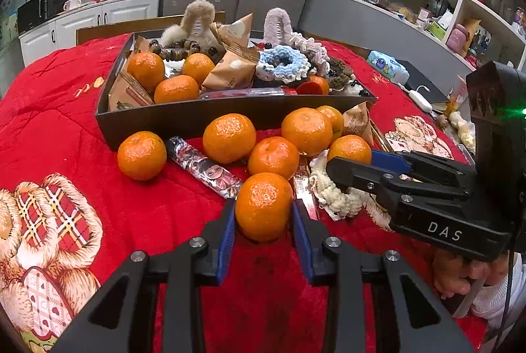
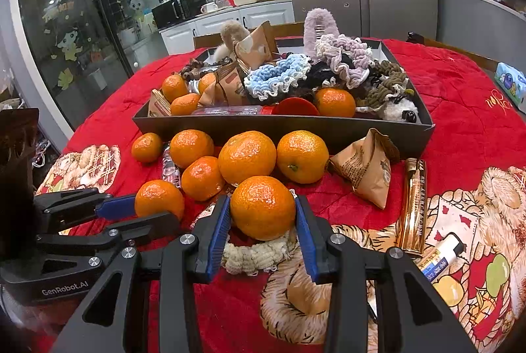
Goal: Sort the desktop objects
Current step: 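Close the left tool on a mandarin orange while the right tool grasps another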
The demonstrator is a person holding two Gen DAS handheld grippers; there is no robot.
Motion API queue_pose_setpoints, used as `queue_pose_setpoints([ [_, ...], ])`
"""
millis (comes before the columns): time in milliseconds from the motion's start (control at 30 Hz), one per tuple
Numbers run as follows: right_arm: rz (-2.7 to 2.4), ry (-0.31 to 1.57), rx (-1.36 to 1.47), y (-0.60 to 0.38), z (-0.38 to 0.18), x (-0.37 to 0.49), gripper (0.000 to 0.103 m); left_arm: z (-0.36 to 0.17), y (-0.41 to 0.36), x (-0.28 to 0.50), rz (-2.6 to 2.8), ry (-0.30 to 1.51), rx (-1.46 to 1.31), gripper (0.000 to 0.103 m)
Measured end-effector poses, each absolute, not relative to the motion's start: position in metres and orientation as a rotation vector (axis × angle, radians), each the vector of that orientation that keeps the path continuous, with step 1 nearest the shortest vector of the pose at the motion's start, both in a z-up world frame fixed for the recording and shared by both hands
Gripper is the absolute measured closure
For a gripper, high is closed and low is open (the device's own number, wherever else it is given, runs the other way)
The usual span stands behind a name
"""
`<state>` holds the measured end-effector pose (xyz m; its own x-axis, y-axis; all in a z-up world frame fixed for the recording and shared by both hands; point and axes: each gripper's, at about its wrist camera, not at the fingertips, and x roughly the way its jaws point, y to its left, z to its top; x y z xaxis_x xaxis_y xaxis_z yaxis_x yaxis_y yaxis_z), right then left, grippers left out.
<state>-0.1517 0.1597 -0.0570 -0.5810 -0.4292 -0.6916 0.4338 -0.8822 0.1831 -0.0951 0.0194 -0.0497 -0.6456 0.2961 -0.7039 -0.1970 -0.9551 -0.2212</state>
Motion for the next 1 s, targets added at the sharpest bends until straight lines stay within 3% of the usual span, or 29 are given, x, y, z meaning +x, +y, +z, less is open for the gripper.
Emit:
queue_pose_setpoints([
  [667,-2.452,0.022,0.79,0.162,-0.033,-0.121,0.065,-0.02,0.016,-0.06,2.862,-0.083,-0.86,0.069],
  [1000,-2.469,0.026,0.76,0.161,-0.03,-0.12,0.064,-0.019,0.013,-0.06,2.856,-0.09,-0.883,0.069],
])
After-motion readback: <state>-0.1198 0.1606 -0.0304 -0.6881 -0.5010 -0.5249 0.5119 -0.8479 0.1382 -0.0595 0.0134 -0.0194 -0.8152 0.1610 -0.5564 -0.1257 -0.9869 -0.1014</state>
